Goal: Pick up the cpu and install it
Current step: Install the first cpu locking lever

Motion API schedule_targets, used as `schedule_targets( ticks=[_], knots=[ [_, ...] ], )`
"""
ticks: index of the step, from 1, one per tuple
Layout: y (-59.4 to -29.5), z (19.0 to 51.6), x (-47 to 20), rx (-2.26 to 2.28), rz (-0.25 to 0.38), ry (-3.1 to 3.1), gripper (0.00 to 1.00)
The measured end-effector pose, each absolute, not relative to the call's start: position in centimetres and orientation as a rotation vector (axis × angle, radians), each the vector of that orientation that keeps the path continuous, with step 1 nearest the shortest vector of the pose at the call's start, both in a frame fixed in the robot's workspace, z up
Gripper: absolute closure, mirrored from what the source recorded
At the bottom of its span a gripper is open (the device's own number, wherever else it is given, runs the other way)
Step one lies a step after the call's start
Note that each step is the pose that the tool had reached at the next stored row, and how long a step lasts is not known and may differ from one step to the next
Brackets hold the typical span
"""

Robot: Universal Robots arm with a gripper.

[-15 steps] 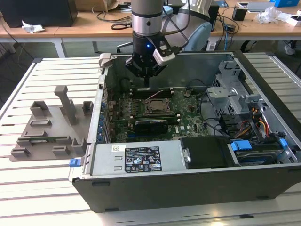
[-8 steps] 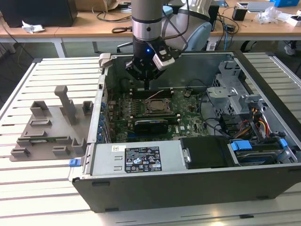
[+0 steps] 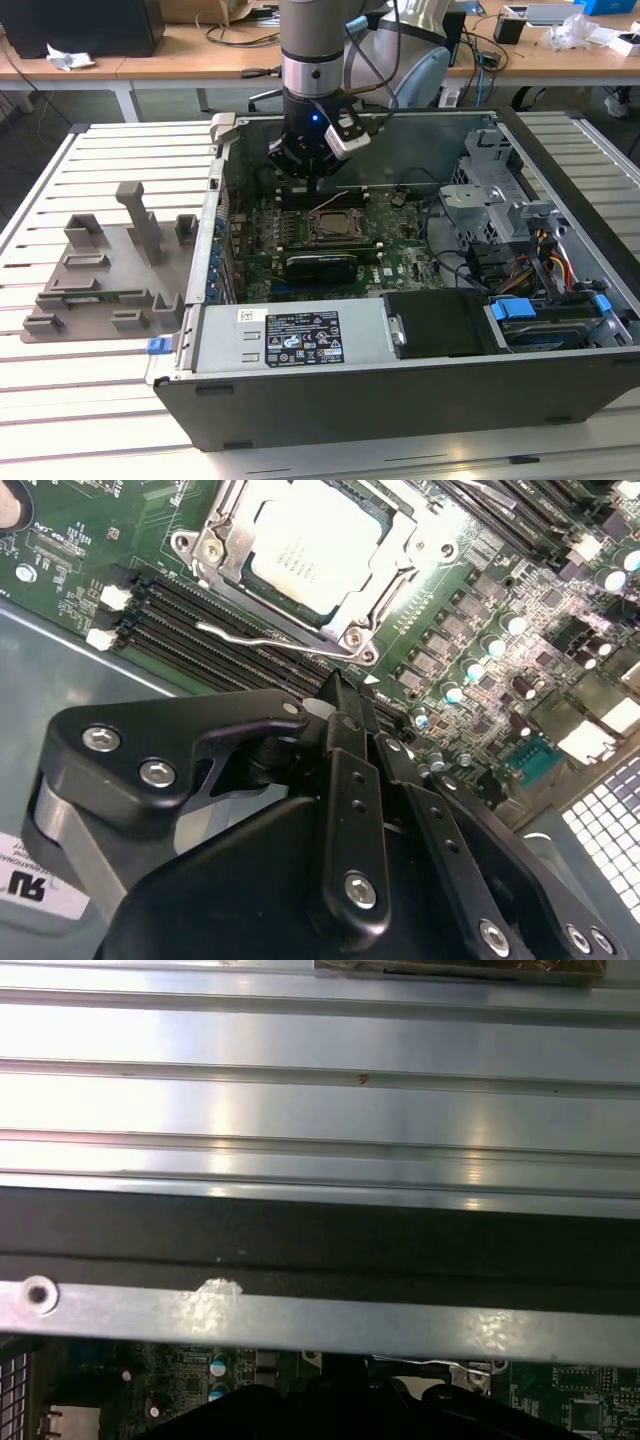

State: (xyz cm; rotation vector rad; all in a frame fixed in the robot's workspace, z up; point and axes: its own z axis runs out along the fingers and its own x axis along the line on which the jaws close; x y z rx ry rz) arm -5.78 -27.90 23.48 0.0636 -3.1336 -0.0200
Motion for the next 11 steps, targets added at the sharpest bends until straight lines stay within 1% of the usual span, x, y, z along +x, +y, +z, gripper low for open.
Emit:
schedule_targets(
  ticks=[11],
  knots=[
    [-27.89,22.64,-5.75,0.064,-0.020,-3.134,0.89]
  ],
)
